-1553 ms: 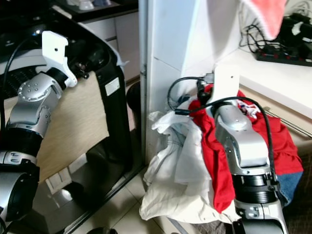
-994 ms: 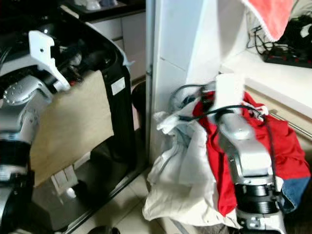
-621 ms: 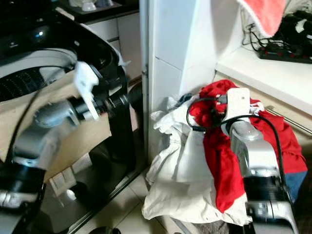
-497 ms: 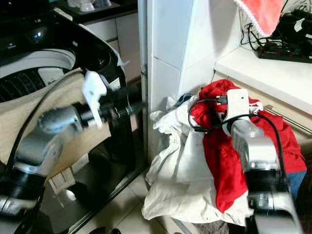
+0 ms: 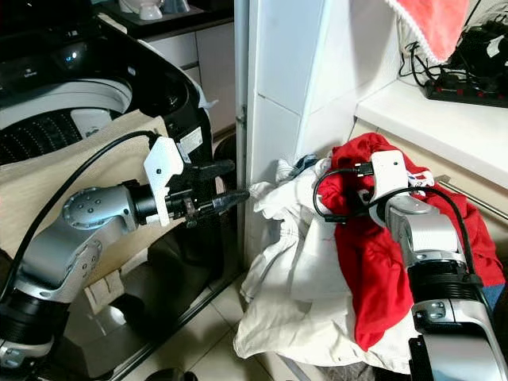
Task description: Clothes washing
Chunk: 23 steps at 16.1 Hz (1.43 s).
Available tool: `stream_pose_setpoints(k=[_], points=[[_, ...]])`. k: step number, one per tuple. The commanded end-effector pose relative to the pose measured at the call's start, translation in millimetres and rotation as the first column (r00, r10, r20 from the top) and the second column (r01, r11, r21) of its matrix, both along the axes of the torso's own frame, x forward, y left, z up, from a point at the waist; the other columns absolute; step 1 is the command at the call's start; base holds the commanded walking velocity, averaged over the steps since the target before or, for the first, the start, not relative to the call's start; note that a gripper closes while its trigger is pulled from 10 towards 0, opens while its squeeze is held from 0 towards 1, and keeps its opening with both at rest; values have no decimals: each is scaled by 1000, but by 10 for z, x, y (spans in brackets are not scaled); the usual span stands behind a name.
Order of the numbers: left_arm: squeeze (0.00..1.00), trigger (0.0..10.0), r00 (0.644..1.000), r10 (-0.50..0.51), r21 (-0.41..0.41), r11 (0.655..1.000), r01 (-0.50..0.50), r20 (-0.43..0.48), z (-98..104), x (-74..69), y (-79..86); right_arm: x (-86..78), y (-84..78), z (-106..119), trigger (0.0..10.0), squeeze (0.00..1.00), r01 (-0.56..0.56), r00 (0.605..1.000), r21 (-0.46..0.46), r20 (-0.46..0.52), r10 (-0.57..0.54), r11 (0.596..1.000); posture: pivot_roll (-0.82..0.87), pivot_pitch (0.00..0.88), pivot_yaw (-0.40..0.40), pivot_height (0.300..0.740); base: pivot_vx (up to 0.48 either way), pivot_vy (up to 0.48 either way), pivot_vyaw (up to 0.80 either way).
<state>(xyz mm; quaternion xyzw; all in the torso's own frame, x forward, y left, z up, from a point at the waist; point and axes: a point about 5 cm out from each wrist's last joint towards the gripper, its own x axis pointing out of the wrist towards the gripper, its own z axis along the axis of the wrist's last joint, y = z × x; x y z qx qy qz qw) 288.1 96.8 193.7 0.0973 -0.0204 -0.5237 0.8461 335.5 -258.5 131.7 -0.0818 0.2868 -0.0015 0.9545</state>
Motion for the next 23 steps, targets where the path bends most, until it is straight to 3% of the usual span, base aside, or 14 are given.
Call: stream_pose_setpoints(k=[1, 11, 14, 17, 18, 21, 23], points=[[0, 10000, 1000, -5, 7, 1000, 5, 9, 18, -32, -8, -37, -8, -82, 0, 0, 0, 999, 40, -35, 2, 999, -112, 0, 26, 740, 0, 0, 0], [0, 10000, 1000, 4, -6, 1000, -4, 7, 31, -48, -62, -35, -16, -13, 0, 0, -7, 999, 145, 45, 1, 989, -126, 0, 25, 740, 0, 0, 0], [0, 10000, 999, 33, -26, 999, -33, 11, 54, -23, -63, -36, -14, 189, 0, 0, -25, 990, 195, 141, -2, 980, -128, 0, 23, 740, 0, 0, 0], [0, 10000, 994, 103, -74, 992, -101, 21, 121, 47, -60, -95, 39, 574, 0, 0, -127, 952, 264, 304, 42, 956, -129, 0, 25, 740, 0, 0, 0], [0, 10000, 993, 114, -92, 990, -111, 21, 148, 66, -64, -129, 67, 676, 0, 0, -167, 939, 293, 339, 60, 941, -132, 0, 26, 740, 0, 0, 0], [0, 10000, 982, 177, -198, 967, -161, 68, 324, 161, -106, -302, 275, 1011, 0, 0, -395, 873, 392, 442, 207, 831, -138, 0, 28, 740, 0, 0, 0], [0, 10000, 974, 204, -288, 943, -167, 102, 492, 200, -158, -427, 436, 1263, 0, 0, -555, 786, 429, 551, 279, 713, -140, 0, 25, 740, 0, 0, 0]])
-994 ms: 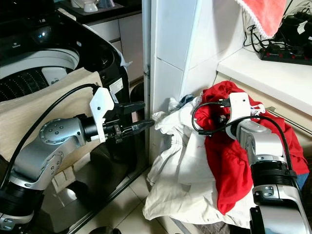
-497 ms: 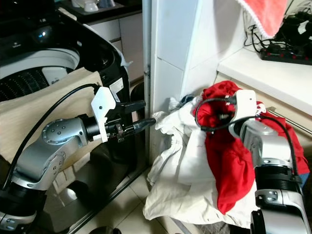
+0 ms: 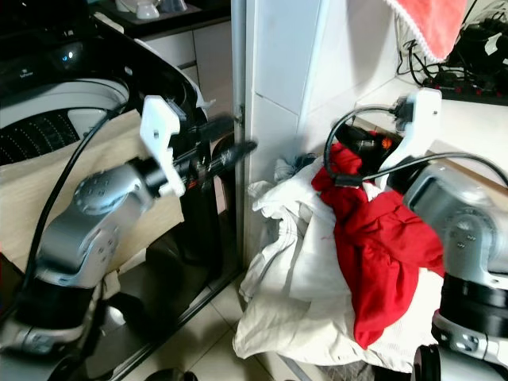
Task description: Clothes washing
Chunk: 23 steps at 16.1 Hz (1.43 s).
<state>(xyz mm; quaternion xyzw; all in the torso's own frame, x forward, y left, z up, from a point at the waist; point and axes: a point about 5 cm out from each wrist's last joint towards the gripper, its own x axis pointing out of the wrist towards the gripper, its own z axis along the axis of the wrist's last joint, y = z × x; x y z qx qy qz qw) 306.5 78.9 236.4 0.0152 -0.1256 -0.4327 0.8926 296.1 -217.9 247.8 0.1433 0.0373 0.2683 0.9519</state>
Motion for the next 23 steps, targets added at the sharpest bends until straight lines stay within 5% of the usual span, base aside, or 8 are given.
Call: stream_pose_setpoints(k=[1, 2, 3, 4, 5, 10, 23], points=[[0, 10000, 999, 19, -42, 999, -18, 31, 116, 30, 5, -81, 69, 185, 0, 0, -81, 994, 47, 76, 78, 996, -140, 0, 25, 740, 0, 0, 0], [0, 10000, 1000, 14, -41, 999, -13, 26, 116, 32, -5, -104, 69, 218, 0, 0, -87, 993, 36, 86, 83, 996, -141, 0, 25, 740, 0, 0, 0], [0, 10000, 1000, 3, -14, 1000, -3, 15, 72, 23, -14, -64, 17, 138, 0, 0, 24, 998, -150, 64, -14, 988, -141, 0, 25, 740, 0, 0, 0], [0, 10000, 1000, -8, 34, 999, 8, -5, -16, 5, -19, -22, -55, 21, 10000, 0, 116, 993, -312, 39, -110, 943, -146, 0, 27, 740, 0, 0, 0], [0, 10000, 999, -26, 114, 993, 29, -22, -136, -25, -20, 1, -121, -88, 10000, 1000, 160, 984, -380, -10, -177, 911, -146, 0, 27, 740, 0, 0, 0], [0, 10000, 994, -85, 264, 959, 101, -69, -380, -126, -2, 10, -213, -214, 10000, 1000, 147, 975, -537, -63, -213, 831, -143, 0, 20, 740, 0, 0, 0], [0, 10000, 989, -117, 298, 945, 138, -86, -413, -164, 8, 206, -287, -350, 10000, 1000, 138, 969, -603, -81, -232, 785, -134, 0, 28, 740, 0, 0, 0]])
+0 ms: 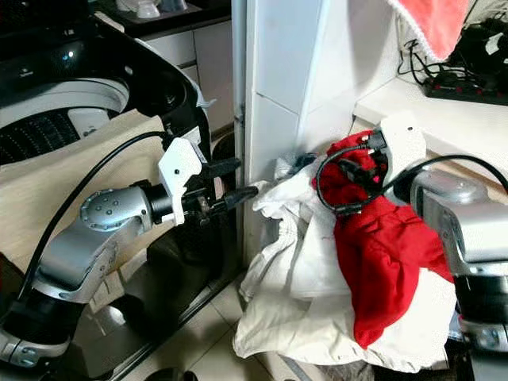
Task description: Clothes washing
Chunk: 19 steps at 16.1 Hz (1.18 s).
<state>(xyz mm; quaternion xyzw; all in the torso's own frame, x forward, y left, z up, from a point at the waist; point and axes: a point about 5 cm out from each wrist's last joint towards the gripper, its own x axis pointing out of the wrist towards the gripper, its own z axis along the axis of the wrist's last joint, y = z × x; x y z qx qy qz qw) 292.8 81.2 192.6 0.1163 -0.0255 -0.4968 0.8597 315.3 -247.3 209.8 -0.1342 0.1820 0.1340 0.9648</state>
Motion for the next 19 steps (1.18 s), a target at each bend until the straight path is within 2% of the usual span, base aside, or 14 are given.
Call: stream_pose_setpoints(k=[1, 6, 7, 8, 10, 11, 12, 13, 19], points=[[0, 10000, 1000, -21, 23, 1000, 21, 15, 24, -30, -17, 35, -7, 9, 10000, 1000, -3, 1000, -17, 4, 3, 1000, -134, 0, 28, 740, 0, 0, 0], [0, 10000, 999, -36, 35, 999, 36, 6, 17, -44, -18, 144, -5, -239, 10000, 1000, -24, 997, -12, -79, 23, 1000, -129, 0, 28, 740, 0, 0, 0], [0, 10000, 999, -48, 37, 998, 48, 1, 15, -57, -24, 176, -55, -342, 10000, 376, 0, 994, -63, -107, -7, 998, -129, 0, 28, 740, 0, 0, 0], [0, 10000, 998, -67, 39, 997, 67, -6, 12, -77, -35, 206, -112, -481, 10000, 0, 7, 989, -113, -146, -24, 994, -124, 0, 29, 740, 0, 0, 0], [0, 10000, 996, -86, 39, 995, 87, -17, 10, -103, -35, 223, -115, -559, 10000, 0, 0, 986, -126, -168, -21, 992, -124, 0, 29, 740, 0, 0, 0], [0, 10000, 995, -100, 41, 994, 101, -25, 5, -120, -33, 240, -110, -580, 9255, 0, -5, 985, -126, -172, -17, 992, -116, 0, 24, 740, 0, 0, 0], [0, 10000, 994, -109, 42, 993, 110, -33, -1, -134, -31, 247, -104, -593, 7412, 0, -6, 984, -120, -177, -15, 993, -116, 0, 24, 740, 0, 0, 0], [0, 10000, 992, -118, 38, 992, 120, -42, -2, -151, -34, 251, -101, -605, 0, 0, -11, 983, -109, -185, -9, 994, -112, 0, 20, 740, 0, 0, 0], [0, 10000, 988, -139, 42, 989, 142, -66, -14, -185, -39, 276, -109, -646, 0, 0, -53, 975, -85, -220, 33, 995, -115, 0, 19, 740, 0, 0, 0]])
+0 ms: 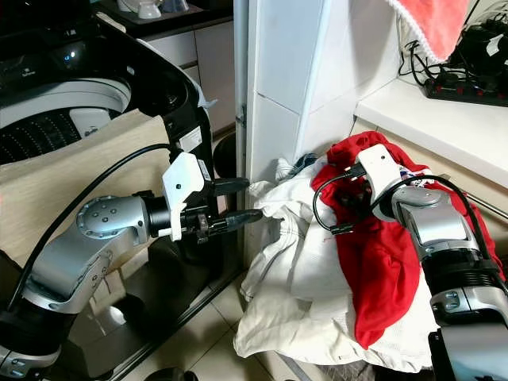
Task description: Clothes washing
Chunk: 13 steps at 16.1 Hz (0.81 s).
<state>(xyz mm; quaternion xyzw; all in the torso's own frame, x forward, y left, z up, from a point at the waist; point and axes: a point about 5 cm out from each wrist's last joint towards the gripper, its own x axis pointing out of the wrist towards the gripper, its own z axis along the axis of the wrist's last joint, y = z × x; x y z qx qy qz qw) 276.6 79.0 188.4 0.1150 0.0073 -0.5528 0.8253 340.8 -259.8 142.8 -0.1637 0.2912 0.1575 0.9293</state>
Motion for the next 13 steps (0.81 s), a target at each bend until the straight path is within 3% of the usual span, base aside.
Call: stream_pose_setpoints(k=[1, 11, 13], points=[[0, 10000, 1000, -19, 6, 1000, 19, 6, 30, -24, -19, 22, 14, 27, 0, 0, -11, 1000, 9, 1, 11, 1000, -115, 0, 19, 740, 0, 0, 0], [0, 10000, 1000, -22, 14, 1000, 22, 2, 21, -22, -29, -3, 53, 14, 0, 0, -23, 1000, 84, -14, 24, 996, -121, 0, 23, 740, 0, 0, 0], [0, 10000, 1000, -12, 4, 1000, 11, 13, 27, -17, -36, -18, 86, 81, 0, 0, -19, 1000, 200, 13, 17, 980, -131, 0, 20, 740, 0, 0, 0]])
